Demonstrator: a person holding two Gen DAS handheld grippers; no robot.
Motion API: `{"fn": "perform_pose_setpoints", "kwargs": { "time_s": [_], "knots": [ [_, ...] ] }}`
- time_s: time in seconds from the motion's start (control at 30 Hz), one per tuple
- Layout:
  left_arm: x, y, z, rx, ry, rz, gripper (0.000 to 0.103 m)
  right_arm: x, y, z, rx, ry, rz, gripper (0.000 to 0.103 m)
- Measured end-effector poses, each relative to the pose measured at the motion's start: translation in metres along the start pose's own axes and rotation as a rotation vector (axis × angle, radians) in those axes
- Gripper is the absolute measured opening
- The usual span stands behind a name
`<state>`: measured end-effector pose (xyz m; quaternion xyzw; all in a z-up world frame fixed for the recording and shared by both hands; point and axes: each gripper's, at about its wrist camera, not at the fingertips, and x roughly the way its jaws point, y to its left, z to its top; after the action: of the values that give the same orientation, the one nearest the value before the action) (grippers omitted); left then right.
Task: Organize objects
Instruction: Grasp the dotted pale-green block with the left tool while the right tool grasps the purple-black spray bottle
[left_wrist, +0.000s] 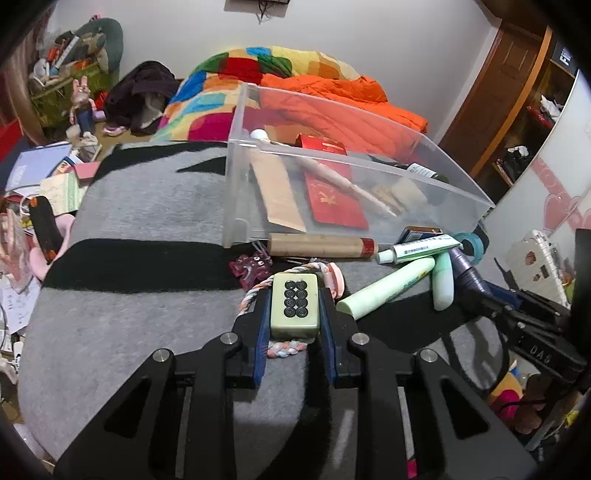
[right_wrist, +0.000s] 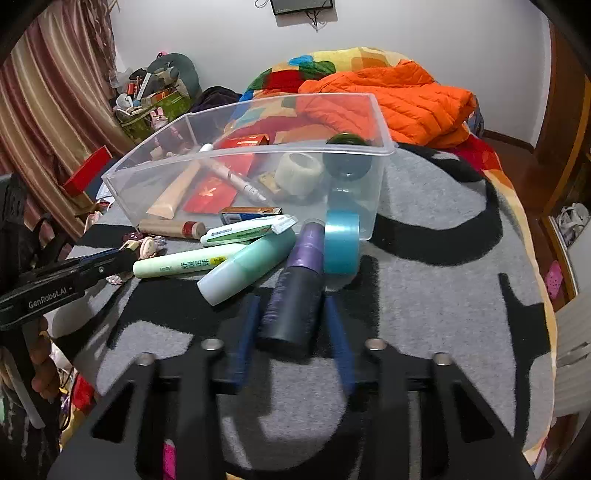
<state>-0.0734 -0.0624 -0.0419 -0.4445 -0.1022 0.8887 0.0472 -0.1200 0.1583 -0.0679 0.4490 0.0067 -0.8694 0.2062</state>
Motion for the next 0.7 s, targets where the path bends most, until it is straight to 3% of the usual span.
{"fn": "perform_pose_setpoints", "kwargs": {
  "time_s": [0.27, 0.7],
  "knots": [
    [-0.018, -0.005, -0.008, 0.022, -0.052, 0.057, 0.024, -0.016, -0.004, -0.009, -0.025, -0.025, -0.032, 0.024],
    [-0.065, -0.020, 0.016, 0.065, -0.184, 0.021, 0.024, -0.067, -0.002, 0.001, -0.058, -0.128, -0.015, 0.024]
  ]
}}
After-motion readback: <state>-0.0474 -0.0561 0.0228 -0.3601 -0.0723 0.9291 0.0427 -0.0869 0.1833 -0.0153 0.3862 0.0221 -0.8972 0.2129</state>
